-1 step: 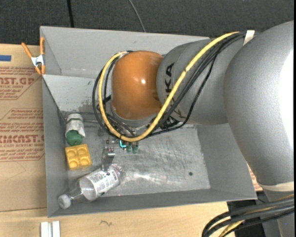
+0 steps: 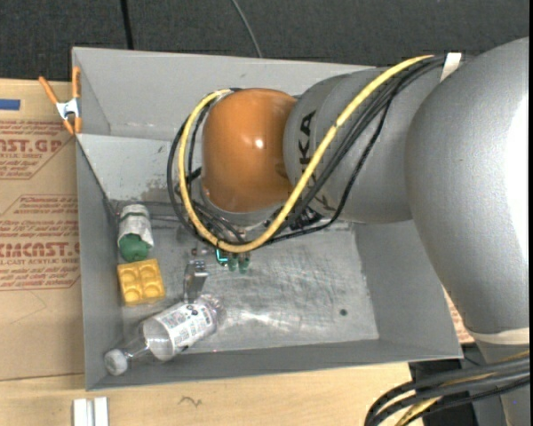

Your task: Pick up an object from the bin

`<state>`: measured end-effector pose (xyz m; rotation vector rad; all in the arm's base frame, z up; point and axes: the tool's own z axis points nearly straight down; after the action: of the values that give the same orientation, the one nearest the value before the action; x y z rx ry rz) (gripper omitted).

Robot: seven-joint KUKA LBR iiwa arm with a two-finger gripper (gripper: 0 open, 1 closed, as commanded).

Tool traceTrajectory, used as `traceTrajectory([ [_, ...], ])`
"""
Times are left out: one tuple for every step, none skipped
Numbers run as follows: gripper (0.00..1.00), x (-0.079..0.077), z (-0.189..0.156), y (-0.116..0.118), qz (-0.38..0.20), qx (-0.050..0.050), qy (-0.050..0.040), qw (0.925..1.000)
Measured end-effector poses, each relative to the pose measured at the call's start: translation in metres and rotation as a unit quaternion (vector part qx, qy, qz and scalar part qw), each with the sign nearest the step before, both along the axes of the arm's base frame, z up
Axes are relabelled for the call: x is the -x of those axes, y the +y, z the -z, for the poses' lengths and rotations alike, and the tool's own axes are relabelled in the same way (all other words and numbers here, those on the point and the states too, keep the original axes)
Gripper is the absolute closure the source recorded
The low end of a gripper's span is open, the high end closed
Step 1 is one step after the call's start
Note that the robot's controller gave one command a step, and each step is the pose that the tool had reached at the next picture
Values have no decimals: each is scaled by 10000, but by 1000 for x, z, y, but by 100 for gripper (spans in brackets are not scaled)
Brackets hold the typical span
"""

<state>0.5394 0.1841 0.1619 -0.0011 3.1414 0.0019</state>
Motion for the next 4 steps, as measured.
traceTrajectory([
  [0, 21, 31, 20, 121, -16, -114, 9999],
  [0, 22, 52, 35, -487, -38, -138, 9987],
  [100, 11, 58, 48, -2140, 3, -26, 9768],
  [100, 11, 58, 48, -2138, 2, -26, 9769],
])
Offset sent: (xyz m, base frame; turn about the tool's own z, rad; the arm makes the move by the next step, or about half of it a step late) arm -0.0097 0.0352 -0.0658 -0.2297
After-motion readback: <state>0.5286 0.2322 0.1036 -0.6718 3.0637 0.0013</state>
